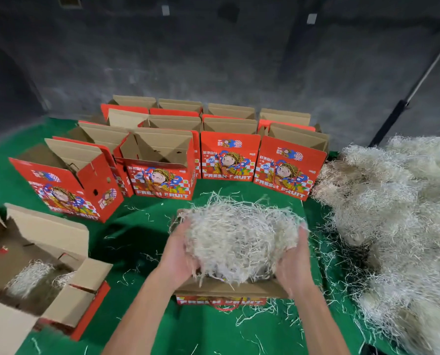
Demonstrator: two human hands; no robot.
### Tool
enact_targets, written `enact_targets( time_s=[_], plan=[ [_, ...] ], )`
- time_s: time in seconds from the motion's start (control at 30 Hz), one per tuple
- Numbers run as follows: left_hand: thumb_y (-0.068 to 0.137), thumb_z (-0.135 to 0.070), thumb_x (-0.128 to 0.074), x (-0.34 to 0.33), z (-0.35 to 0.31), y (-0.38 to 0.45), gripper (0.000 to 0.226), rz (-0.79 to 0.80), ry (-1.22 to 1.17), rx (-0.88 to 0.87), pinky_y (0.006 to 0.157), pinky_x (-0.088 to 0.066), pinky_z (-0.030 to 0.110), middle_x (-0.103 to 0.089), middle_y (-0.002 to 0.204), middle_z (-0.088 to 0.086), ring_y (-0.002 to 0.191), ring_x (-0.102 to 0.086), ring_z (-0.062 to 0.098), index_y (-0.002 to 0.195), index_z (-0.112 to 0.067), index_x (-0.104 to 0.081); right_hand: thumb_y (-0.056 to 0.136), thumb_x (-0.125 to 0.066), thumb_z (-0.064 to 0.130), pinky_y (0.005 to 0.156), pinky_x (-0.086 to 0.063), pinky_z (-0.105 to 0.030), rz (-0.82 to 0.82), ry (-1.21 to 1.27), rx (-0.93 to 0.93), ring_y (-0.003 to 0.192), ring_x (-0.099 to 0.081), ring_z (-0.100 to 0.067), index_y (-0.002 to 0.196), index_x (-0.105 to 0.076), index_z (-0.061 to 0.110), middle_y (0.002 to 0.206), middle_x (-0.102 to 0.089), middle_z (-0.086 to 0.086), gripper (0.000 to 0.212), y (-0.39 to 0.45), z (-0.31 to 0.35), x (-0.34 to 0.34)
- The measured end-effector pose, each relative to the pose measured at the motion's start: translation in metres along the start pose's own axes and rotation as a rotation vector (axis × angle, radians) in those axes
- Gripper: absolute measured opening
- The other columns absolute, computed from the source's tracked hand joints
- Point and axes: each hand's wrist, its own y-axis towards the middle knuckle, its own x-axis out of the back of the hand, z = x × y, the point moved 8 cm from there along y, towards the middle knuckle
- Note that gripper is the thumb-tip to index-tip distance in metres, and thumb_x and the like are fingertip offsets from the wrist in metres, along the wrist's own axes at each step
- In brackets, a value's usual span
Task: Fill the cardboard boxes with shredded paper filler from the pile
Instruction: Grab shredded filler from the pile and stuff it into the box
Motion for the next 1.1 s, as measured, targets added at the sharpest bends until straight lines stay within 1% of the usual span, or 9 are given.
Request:
enact_targets(
  time_s=[0.1,0.17,0.3,0.4,0.5,0.67,0.83,0.93,1.1],
  plan=[
    [0.081,-0.033,-0.073,-0.018,0.022,-0.007,0.062,-0.012,0.241,0.08,0.095,-0.05,0.035,-0.056,0.132,0.007,0.126,-0.051,0.022,0.135,-0.011,-0.051,0.06,-0.058,0.094,0.115,-0.032,-0.047,0.099,-0.462,-0.089,0.123,-0.056,-0.017,0.145,-0.042,0.036,0.148,-0.046,-0.008,0.104,-0.009,-0.026,-0.032],
    [0.067,-0.041,-0.079,-0.023,0.028,-0.009,0.092,-0.117,0.38,0.055,0.095,-0.049,0.033,-0.047,0.14,0.005,0.128,-0.047,0.023,0.145,-0.015,-0.037,0.057,-0.068,0.088,0.117,-0.03,-0.053,0.053,-0.611,-0.093,0.094,-0.066,-0.015,0.116,-0.057,0.014,0.105,-0.066,-0.011,0.095,-0.01,-0.033,-0.041],
    [0.052,-0.052,-0.09,-0.011,0.014,-0.007,0.129,-0.234,0.461,-0.063,0.113,-0.029,0.051,-0.028,0.157,0.006,0.139,-0.036,0.028,0.155,-0.025,-0.017,0.078,-0.073,0.06,0.109,-0.036,-0.043,-0.091,-0.511,-0.049,0.118,-0.057,-0.018,0.15,-0.031,0.02,0.146,-0.049,-0.006,0.093,-0.007,-0.025,-0.024],
    [0.044,-0.043,-0.098,-0.004,0.003,-0.007,0.14,-0.208,0.341,-0.047,0.115,-0.024,0.053,-0.025,0.159,0.008,0.142,-0.031,0.03,0.156,-0.026,-0.015,0.08,-0.076,0.048,0.093,-0.043,-0.038,-0.185,-0.464,-0.004,0.098,-0.06,-0.013,0.131,-0.043,0.026,0.105,-0.066,0.011,0.064,-0.001,-0.016,-0.006],
    [0.044,-0.039,-0.098,0.004,-0.004,-0.012,0.137,-0.217,0.323,-0.032,0.112,-0.03,0.051,-0.031,0.155,0.011,0.138,-0.037,0.034,0.155,-0.026,-0.017,0.088,-0.07,0.041,0.076,-0.05,-0.032,-0.266,-0.385,0.048,0.065,-0.06,-0.004,0.118,-0.054,0.013,0.061,-0.06,0.012,0.044,0.005,-0.001,0.012],
    [0.048,-0.034,-0.096,0.006,-0.017,-0.018,0.129,-0.236,0.276,-0.138,0.095,-0.044,0.044,-0.041,0.149,0.01,0.122,-0.047,0.026,0.153,-0.023,-0.022,0.09,-0.064,0.05,0.1,-0.043,-0.037,-0.356,-0.439,0.125,0.107,-0.064,-0.026,0.103,-0.058,0.011,0.102,-0.066,-0.009,0.041,0.002,0.016,0.024],
    [0.067,-0.072,-0.075,-0.008,-0.012,-0.025,0.1,-0.142,0.921,-0.212,0.112,-0.038,0.041,-0.039,0.153,-0.008,0.129,-0.049,0.016,0.149,-0.029,-0.037,0.084,-0.044,0.081,0.108,-0.04,-0.046,-0.052,-0.28,0.045,0.122,-0.053,-0.01,0.137,-0.053,0.033,0.134,-0.058,0.006,0.071,-0.005,0.018,-0.006],
    [0.08,-0.076,-0.057,-0.034,-0.025,-0.037,0.063,-0.225,1.113,-0.392,0.101,-0.043,0.031,-0.051,0.141,-0.014,0.118,-0.053,0.006,0.133,-0.044,-0.05,0.102,-0.032,0.051,0.063,-0.052,-0.014,0.034,-0.07,0.065,0.069,-0.061,0.001,0.08,-0.07,0.037,0.066,-0.066,0.013,0.046,-0.007,0.012,-0.026],
    [0.077,-0.072,-0.065,-0.076,-0.015,-0.039,0.059,-0.094,0.976,-0.382,0.078,-0.046,0.009,-0.047,0.109,-0.035,0.093,-0.053,-0.017,0.126,-0.042,-0.053,0.099,-0.056,0.039,0.1,-0.047,-0.035,0.026,-0.392,0.27,0.097,-0.067,-0.012,0.126,-0.059,0.026,0.104,-0.071,0.002,0.03,-0.018,0.007,-0.048]
  ],
)
